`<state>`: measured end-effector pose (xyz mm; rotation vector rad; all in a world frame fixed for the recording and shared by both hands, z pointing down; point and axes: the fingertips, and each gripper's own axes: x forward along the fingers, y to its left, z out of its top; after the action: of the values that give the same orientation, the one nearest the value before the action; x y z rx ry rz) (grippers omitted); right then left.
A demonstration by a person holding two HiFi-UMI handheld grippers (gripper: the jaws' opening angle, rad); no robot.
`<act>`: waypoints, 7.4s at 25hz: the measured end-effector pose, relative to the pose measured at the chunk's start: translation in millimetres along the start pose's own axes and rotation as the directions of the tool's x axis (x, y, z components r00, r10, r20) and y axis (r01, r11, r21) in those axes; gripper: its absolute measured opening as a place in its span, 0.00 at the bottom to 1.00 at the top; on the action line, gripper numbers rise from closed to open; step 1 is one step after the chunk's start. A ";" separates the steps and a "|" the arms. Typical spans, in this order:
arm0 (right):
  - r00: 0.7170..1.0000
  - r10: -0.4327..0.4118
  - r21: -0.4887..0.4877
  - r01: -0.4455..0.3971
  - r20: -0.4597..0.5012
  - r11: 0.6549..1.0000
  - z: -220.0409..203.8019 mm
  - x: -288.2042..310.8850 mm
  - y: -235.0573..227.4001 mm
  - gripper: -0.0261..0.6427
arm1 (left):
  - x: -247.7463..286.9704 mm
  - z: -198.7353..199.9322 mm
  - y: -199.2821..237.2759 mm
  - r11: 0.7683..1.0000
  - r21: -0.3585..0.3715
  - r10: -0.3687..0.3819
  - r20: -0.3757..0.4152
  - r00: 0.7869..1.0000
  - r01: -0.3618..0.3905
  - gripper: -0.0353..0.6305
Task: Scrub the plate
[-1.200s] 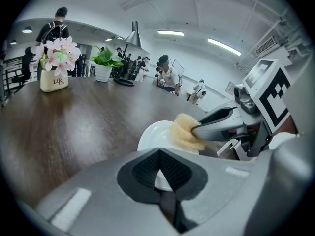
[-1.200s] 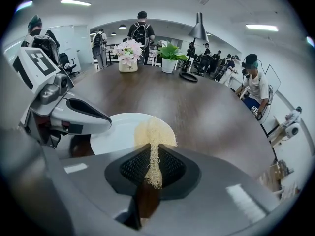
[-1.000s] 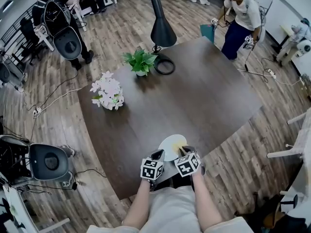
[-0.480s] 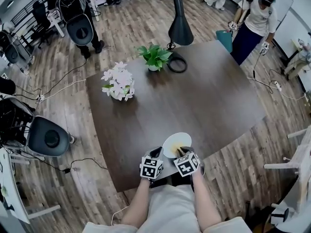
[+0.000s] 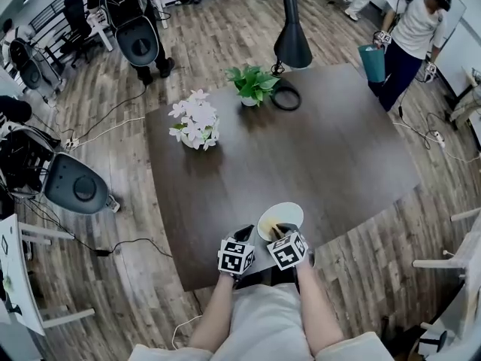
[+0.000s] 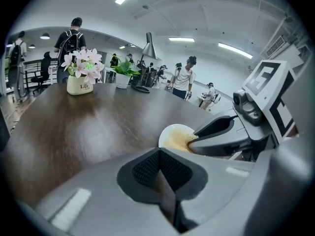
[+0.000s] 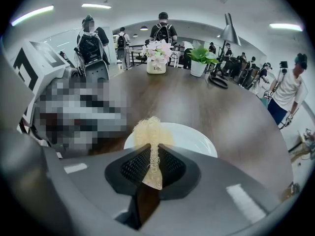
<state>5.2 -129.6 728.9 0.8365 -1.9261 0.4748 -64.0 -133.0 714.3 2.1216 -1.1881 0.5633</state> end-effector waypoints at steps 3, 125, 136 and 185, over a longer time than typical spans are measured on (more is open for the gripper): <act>1.000 0.019 -0.002 -0.019 0.013 1.000 4.2 1.7 6.5 0.14 | -4.0 -5.3 -0.1 1.000 -0.003 0.000 -0.021 1.000 0.000 0.05; 0.999 0.033 0.023 -0.034 0.037 0.999 30.8 15.7 4.3 0.14 | -17.9 6.6 22.9 1.000 -0.028 0.000 -0.019 1.000 0.000 0.05; 0.996 0.033 0.049 -0.037 0.083 0.998 47.2 24.8 -12.0 0.14 | -8.3 8.2 30.1 1.000 -0.025 0.015 -0.032 0.999 -0.016 0.05; 0.977 0.004 0.231 -0.054 0.213 0.971 -3.2 -63.9 -56.6 0.14 | -20.0 32.7 -66.5 0.999 0.007 0.042 0.053 0.998 -0.042 0.05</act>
<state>68.3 -144.0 673.1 1.0476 -2.1065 0.6651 -14.6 -118.2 657.4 2.1352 -1.2643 0.5343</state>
